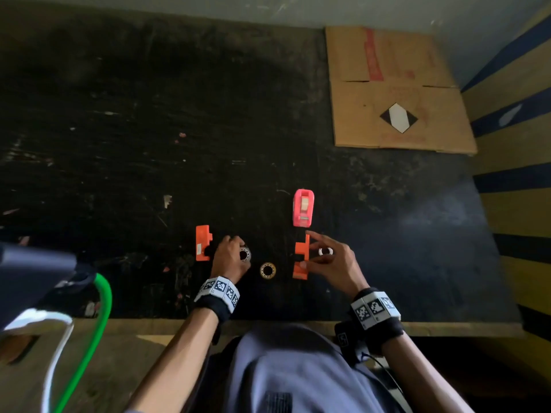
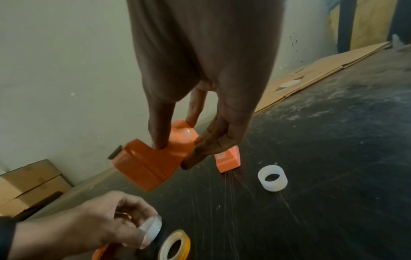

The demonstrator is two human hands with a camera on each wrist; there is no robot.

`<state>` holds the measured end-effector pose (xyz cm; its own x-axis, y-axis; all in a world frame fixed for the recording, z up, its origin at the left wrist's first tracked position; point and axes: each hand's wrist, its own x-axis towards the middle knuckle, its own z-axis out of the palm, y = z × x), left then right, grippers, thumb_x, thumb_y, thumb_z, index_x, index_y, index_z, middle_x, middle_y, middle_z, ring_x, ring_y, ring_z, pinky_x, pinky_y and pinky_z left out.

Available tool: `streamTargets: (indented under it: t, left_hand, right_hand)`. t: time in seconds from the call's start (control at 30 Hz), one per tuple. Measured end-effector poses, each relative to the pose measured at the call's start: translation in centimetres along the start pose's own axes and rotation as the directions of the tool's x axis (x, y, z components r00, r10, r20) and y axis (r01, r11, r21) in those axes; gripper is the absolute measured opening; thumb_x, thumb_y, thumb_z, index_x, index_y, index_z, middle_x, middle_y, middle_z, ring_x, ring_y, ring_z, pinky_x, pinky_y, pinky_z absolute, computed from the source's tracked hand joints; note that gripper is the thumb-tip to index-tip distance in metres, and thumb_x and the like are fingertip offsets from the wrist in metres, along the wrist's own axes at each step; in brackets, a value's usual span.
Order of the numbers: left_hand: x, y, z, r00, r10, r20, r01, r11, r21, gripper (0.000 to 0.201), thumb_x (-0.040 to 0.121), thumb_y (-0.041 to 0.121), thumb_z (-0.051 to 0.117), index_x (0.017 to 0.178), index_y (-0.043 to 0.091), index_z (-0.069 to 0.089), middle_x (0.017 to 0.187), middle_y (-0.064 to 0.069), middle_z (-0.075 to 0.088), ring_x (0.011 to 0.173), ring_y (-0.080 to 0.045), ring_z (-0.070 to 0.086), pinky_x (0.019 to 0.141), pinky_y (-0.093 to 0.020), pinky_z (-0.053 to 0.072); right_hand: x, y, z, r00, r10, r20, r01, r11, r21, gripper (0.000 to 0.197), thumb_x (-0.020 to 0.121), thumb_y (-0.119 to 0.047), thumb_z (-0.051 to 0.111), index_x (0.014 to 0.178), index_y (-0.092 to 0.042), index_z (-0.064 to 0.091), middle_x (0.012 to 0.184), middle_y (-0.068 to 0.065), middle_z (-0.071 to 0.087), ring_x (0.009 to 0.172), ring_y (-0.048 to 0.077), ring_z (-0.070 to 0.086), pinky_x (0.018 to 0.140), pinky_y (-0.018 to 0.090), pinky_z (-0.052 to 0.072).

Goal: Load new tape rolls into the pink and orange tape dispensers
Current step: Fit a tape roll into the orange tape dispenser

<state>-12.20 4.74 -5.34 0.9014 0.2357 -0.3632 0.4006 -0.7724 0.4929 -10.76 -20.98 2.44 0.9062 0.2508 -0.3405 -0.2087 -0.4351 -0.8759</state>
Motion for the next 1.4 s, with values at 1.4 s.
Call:
streamTargets:
  t: [1.4]
  left_hand:
    - [-1.9, 7.8, -10.3, 0.977, 0.075, 0.197, 0.114, 0.597, -0.794, 0.034, 0.074, 0.024, 0.083, 0.103, 0.011, 0.073, 0.098, -0.008, 0.077, 0.085, -0.005, 0.073, 0.08, -0.016, 0.05]
  right_hand:
    - [4.4, -6.7, 2.8, 0.936, -0.35, 0.023, 0.35, 0.931, -0.098, 0.079, 0.074, -0.016, 0.089, 0.144, -0.029, 0.055, 0.122, -0.003, 0.06, 0.085, 0.003, 0.074, 0.08, 0.024, 0.062]
